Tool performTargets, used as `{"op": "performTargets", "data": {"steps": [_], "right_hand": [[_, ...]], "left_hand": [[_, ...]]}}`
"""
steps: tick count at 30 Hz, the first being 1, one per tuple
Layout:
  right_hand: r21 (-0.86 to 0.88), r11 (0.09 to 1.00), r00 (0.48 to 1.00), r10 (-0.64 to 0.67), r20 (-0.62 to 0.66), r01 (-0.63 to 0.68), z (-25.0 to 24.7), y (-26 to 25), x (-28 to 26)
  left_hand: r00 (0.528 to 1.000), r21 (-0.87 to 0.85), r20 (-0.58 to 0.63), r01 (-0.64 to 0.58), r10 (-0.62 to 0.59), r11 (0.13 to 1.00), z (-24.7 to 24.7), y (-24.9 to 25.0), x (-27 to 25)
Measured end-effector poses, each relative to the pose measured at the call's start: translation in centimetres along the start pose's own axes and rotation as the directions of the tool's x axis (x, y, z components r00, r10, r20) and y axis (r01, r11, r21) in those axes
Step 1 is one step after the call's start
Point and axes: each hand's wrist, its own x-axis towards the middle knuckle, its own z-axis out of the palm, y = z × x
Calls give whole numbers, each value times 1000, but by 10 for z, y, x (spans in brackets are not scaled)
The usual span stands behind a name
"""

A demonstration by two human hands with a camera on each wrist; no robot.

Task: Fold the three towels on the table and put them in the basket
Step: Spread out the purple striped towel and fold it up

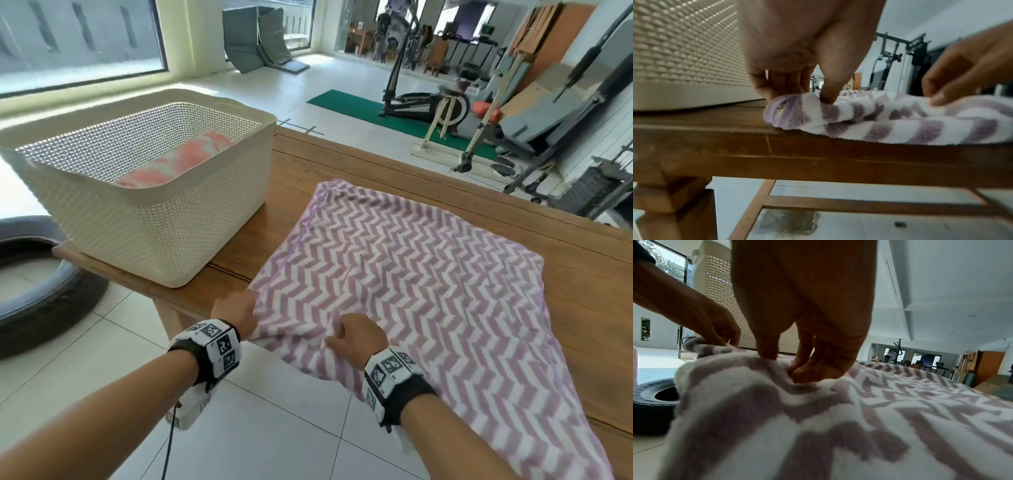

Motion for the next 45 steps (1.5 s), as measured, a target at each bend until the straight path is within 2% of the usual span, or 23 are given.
{"op": "performTargets", "data": {"steps": [1,3,5,8,10,12,14,17,18,21,22,23,25,28,30,33,38,45], "right_hand": [[-29,1000,1000,3,20,-3,3,-1,3],[-44,999,996,36,80,-33,5,0,8],[-4,997,979,72,193,-73,-1,3,12],[91,992,942,50,332,-84,-16,6,16],[44,997,926,46,374,-68,-23,3,16],[4,996,930,82,359,-89,-22,-1,14],[13,993,950,112,292,-120,-14,-3,14],[-24,997,970,80,231,-77,4,-5,14],[-29,997,973,72,219,-67,8,-4,14],[1,998,975,57,213,-59,10,-5,13],[12,999,974,45,224,-49,8,-6,13],[18,999,972,33,231,-38,6,-7,15],[2,1000,969,26,248,-27,1,-8,17],[-21,999,958,35,285,-30,-4,-8,18],[-12,1000,954,29,298,-27,-7,-6,22],[14,1000,960,8,281,-12,-20,-3,38],[45,999,987,-33,156,26,-62,5,84],[48,995,996,-90,-20,91,-126,19,210]], "left_hand": [[999,-165,1,46,-47,985,-3,-3,2],[992,-525,-6,104,-125,845,-12,-10,5],[986,-676,-61,75,-158,733,-26,-16,5],[992,-670,-77,25,-103,742,-39,-25,5],[998,-597,15,57,-60,800,-40,-30,5],[989,-549,142,108,-36,829,-39,-33,4],[975,-592,216,175,-54,787,-34,-34,2],[988,-661,147,130,-42,739,-26,-31,0],[995,-723,89,94,-43,685,-27,-26,-3],[994,-924,-80,-48,-70,380,-42,-19,-11],[992,-939,-100,-68,-79,339,-44,-19,-11],[990,-936,-121,-89,-76,341,-48,-19,-13],[994,-880,-78,-34,-73,474,-46,-22,-15],[990,-700,128,128,-53,703,-34,-35,-13],[978,-602,204,160,-44,782,-30,-43,-6],[968,-508,248,168,-44,845,-37,-41,6],[986,-423,167,81,-10,902,-54,-17,39],[996,-419,42,-56,80,906,-82,40,136]]}}
